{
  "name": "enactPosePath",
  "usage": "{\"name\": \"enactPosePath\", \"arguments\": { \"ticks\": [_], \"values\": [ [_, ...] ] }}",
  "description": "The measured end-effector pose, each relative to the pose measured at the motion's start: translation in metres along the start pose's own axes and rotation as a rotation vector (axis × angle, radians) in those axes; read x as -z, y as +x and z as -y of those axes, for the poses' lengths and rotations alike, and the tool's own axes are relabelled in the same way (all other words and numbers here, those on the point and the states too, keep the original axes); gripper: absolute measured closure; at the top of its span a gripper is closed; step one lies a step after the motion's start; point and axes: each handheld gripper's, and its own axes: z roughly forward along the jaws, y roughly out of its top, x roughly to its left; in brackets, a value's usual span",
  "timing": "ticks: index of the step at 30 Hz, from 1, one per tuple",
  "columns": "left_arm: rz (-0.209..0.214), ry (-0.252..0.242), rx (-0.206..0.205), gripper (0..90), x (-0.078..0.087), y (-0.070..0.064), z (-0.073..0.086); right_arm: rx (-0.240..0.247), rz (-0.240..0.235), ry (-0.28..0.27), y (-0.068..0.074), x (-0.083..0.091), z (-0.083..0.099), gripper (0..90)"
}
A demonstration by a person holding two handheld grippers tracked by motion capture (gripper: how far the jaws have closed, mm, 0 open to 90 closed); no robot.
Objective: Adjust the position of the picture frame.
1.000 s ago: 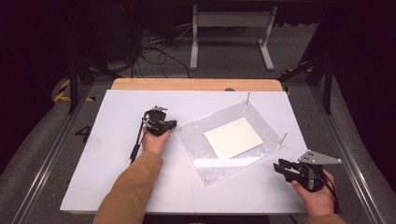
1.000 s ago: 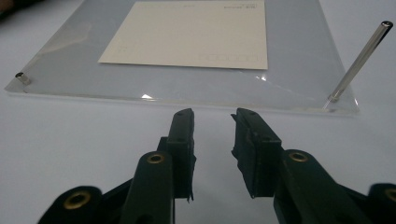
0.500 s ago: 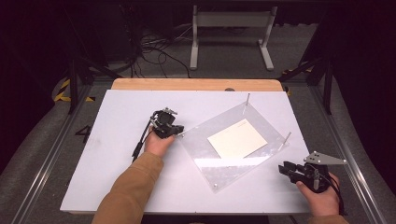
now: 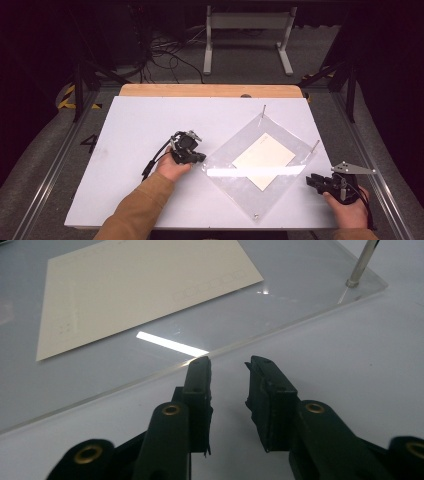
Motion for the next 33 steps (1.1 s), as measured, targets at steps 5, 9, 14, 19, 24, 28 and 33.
{"name": "enactPosePath", "arguments": {
  "ticks": [5,9,14,19,24,28,33],
  "values": [
    [-0.035,-0.054,0.009,89.9,0.004,-0.001,0.004,-0.013,0.040,0.012,-0.008,-0.008,-0.002,89.7],
    [-0.056,-0.108,0.017,89.8,0.015,0.000,0.008,-0.011,0.101,0.022,-0.012,-0.016,-0.010,89.8],
    [-0.064,-0.152,0.046,89.8,0.027,0.004,0.017,-0.017,0.117,0.043,-0.014,-0.031,-0.018,90.0],
    [-0.076,-0.156,0.065,89.8,0.034,0.007,0.024,0.020,0.123,0.059,-0.011,-0.040,-0.026,90.0],
    [-0.082,-0.159,0.076,89.8,0.036,0.011,0.027,0.029,0.103,0.059,-0.014,-0.051,-0.037,90.0],
    [-0.091,-0.161,0.085,89.7,0.037,0.012,0.029,0.045,0.087,0.067,-0.014,-0.065,-0.051,90.0],
    [-0.103,-0.169,0.110,89.7,0.044,0.017,0.038,0.087,0.092,0.068,-0.010,-0.086,-0.070,90.0]
  ]
}}
